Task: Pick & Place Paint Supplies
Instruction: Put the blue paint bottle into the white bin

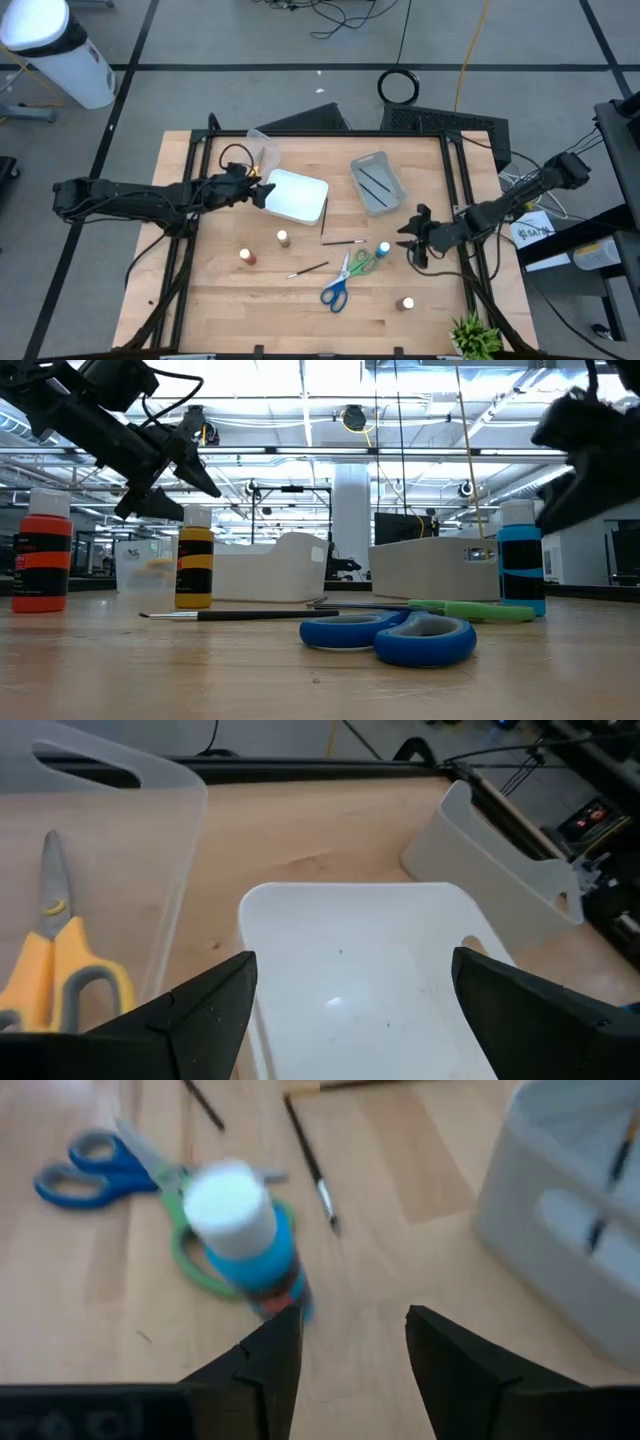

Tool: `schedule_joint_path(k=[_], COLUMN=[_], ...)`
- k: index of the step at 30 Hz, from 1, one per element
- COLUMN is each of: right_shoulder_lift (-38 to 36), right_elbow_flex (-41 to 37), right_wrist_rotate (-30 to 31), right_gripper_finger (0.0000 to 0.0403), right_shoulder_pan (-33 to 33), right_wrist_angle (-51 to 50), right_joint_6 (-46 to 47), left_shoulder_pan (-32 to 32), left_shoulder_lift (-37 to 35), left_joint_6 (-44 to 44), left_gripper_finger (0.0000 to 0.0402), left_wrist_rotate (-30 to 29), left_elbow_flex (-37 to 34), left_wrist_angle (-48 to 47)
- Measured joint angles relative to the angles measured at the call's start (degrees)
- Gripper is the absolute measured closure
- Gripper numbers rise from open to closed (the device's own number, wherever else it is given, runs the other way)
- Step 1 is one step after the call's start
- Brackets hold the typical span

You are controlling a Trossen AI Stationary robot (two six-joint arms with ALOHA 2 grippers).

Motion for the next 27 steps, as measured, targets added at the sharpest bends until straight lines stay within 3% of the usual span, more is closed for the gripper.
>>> schedule_joint_path(k=[7,10,17,27], right_shoulder_lift=[8.4,12.2,23.6,32.8], right_elbow_flex=[-14.7,-17.3,-12.6,-5.5], right_wrist_rotate=[-2.5,-3.3,-2.5,-2.4], right_gripper_finger=[0.0185,0.0156,0.0140,0.0177], right_shoulder_pan=[1.9,1.9,1.9,0.5], right_wrist_angle=[31.1,42.6,46.0,46.0], right_joint_6=[-2.1,-3.3,-9.7,-17.0], left_shoulder_pan=[-0.2,-1.1,-3.3,-4.5], left_shoulder_lift=[0.0,0.0,0.0,0.0], left_joint_6=[1.8,3.4,7.4,8.3], left_gripper_finger=[0.0055,0.0055,0.0055,0.0055], left_wrist_rotate=[0.0,0.0,0.0,0.0], left_elbow_flex=[0.0,0.0,0.0,0.0], left_wrist_angle=[3.8,5.8,11.6,11.9])
